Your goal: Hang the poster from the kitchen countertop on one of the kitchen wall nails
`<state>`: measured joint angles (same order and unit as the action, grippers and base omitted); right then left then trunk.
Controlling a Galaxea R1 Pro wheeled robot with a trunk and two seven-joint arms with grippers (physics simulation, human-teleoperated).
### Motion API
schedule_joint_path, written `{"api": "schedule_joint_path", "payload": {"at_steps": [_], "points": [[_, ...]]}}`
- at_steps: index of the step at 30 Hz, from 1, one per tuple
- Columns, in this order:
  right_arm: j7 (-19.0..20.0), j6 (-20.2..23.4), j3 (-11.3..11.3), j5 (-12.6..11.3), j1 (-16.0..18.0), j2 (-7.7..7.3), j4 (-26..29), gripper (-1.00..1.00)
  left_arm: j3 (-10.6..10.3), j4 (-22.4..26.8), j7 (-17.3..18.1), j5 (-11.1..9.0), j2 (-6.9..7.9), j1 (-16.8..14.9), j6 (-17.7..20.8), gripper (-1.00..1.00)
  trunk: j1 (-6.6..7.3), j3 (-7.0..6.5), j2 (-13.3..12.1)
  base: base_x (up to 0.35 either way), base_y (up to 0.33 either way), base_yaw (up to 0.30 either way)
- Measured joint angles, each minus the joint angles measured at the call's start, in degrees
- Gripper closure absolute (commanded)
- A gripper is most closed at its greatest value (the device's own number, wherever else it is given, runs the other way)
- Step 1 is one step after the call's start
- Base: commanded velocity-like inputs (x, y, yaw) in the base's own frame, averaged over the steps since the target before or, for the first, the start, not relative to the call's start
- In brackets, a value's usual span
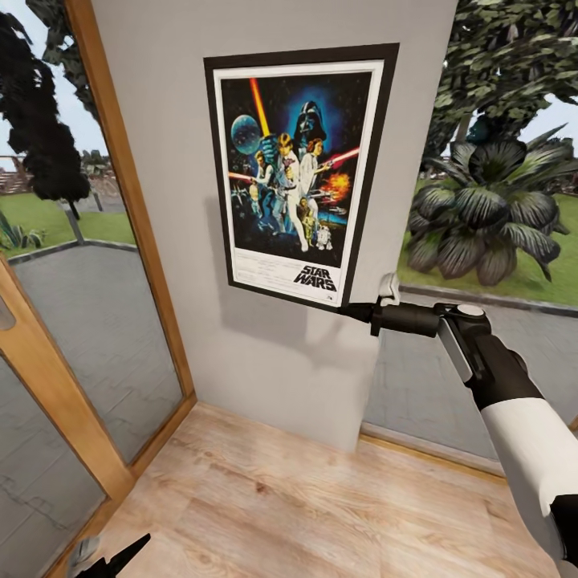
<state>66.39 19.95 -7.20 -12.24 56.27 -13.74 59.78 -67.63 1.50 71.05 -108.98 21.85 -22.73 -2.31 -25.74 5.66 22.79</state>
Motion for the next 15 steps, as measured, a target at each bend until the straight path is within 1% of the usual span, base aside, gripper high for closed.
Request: {"api": "schedule_joint_path", "payload": {"at_steps": [4, 9, 13, 15], "points": [[0.0, 0.0, 0.0, 0.0, 0.0, 0.03, 0.0, 1.00, 0.0, 0.0, 0.0, 0.0, 0.00, 0.0, 0.0, -1.00, 0.01, 0.00, 0.0, 0.227, 0.000, 0.000], [0.0, 0.0, 0.0, 0.0, 0.0, 0.07, -0.1, 1.00, 0.0, 0.0, 0.0, 0.0, 0.00, 0.0, 0.0, -1.00, 0.00, 0.00, 0.0, 0.097, 0.000, 0.000], [-0.1, 0.0, 0.0, 0.0, 0.0, 0.08, -0.3, 1.00, 0.0, 0.0, -0.1, 0.0, 0.04, 0.0, 0.0, -1.00, 0.01, 0.00, 0.0, 0.183, 0.000, 0.000], [-0.1, 0.0, 0.0, 0.1, 0.0, 0.10, -1.1, 1.00, 0.0, 0.0, -0.1, 0.0, 0.07, 0.0, 0.0, -1.00, 0.00, 0.00, 0.0, 0.093, 0.000, 0.000]]}}
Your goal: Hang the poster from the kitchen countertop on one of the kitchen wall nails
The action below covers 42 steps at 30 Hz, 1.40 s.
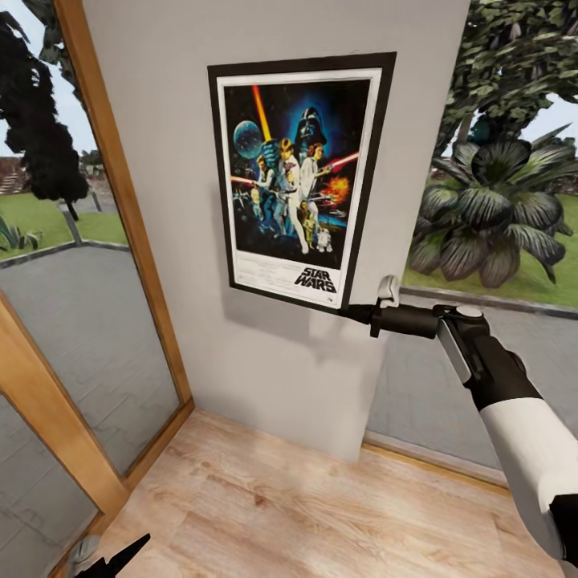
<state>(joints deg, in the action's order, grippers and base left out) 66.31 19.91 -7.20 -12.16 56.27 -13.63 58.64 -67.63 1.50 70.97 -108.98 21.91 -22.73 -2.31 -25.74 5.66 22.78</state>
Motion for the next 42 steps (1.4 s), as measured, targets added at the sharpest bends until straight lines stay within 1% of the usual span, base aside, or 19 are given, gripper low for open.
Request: {"api": "schedule_joint_path", "payload": {"at_steps": [4, 9, 18, 34, 42], "points": [[-0.1, 0.0, 0.1, 0.0, 0.0, 0.25, -2.2, 1.00, 0.0, 0.0, 0.0, 0.0, 0.02, 0.0, 0.0, -1.00, -0.01, 0.00, 0.0, 0.036, 0.000, 0.000], [-0.3, 0.0, 0.2, 0.0, 0.0, 0.47, -3.0, 1.00, 0.1, 0.0, 0.0, 0.0, 0.02, 0.0, 0.0, -1.00, -0.01, 0.00, 0.0, 0.009, 0.000, 0.000], [-0.4, 0.0, 0.1, -0.1, 0.0, 0.51, -3.1, 1.00, 0.1, 0.0, 0.0, 0.0, 0.02, 0.0, 0.0, -1.00, 0.00, 0.00, 0.0, 0.016, 0.000, 0.000], [-0.5, 0.1, 0.1, 0.0, 0.0, 0.60, -3.1, 1.00, 0.1, 0.0, 0.0, 0.0, 0.04, 0.0, 0.0, -1.00, 0.00, 0.00, 0.0, 0.121, 0.001, 0.000], [-0.5, 0.2, 0.1, 0.0, 0.1, 0.68, -3.1, 1.00, 0.1, 0.0, 0.0, -0.1, 0.20, 0.0, 0.0, -1.00, 0.00, 0.00, 0.0, 0.126, 0.101, 0.000]]}}
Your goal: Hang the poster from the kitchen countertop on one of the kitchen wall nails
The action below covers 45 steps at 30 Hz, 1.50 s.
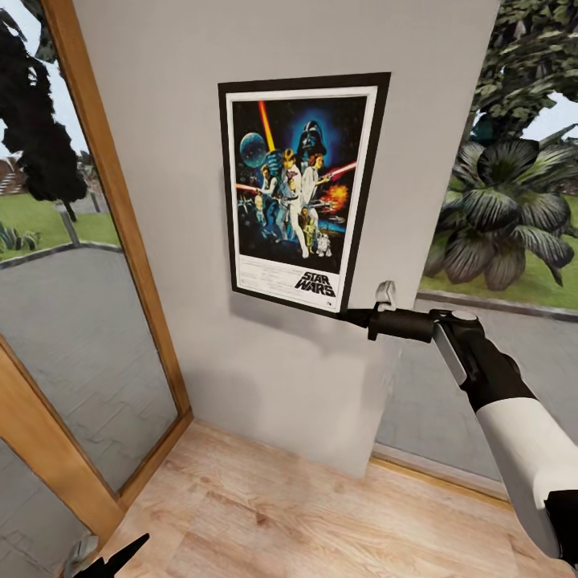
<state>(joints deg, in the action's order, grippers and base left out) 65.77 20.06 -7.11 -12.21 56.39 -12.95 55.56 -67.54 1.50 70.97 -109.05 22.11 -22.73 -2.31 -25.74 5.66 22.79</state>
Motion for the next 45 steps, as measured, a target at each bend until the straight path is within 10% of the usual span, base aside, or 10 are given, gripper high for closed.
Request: {"api": "schedule_joint_path", "payload": {"at_steps": [45], "points": [[-0.4, -0.3, 0.1, 0.0, 0.1, 1.18, 0.0, 1.00, 0.0, 0.0, 0.0, 0.0, 0.84, 0.0, 0.1, -1.00, 0.00, 0.00, 0.0, 0.083, 0.074, 0.000]]}}
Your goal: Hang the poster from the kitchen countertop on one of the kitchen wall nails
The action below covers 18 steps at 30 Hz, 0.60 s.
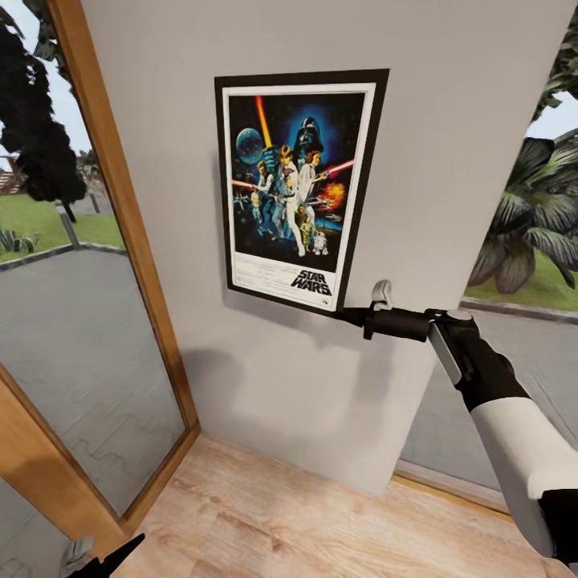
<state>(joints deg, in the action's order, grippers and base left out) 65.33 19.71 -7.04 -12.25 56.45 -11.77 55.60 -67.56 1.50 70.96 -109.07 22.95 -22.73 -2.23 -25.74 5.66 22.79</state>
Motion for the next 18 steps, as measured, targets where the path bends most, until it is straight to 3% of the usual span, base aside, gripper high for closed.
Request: {"api": "schedule_joint_path", "payload": {"at_steps": [18], "points": [[-0.1, 0.0, 0.0, 0.0, 0.0, 0.16, 0.0, 1.00, 0.0, 0.0, 0.0, 0.0, 0.12, 0.0, 0.0, -1.00, 0.01, 0.00, 0.0, 0.105, 0.022, 0.000]]}}
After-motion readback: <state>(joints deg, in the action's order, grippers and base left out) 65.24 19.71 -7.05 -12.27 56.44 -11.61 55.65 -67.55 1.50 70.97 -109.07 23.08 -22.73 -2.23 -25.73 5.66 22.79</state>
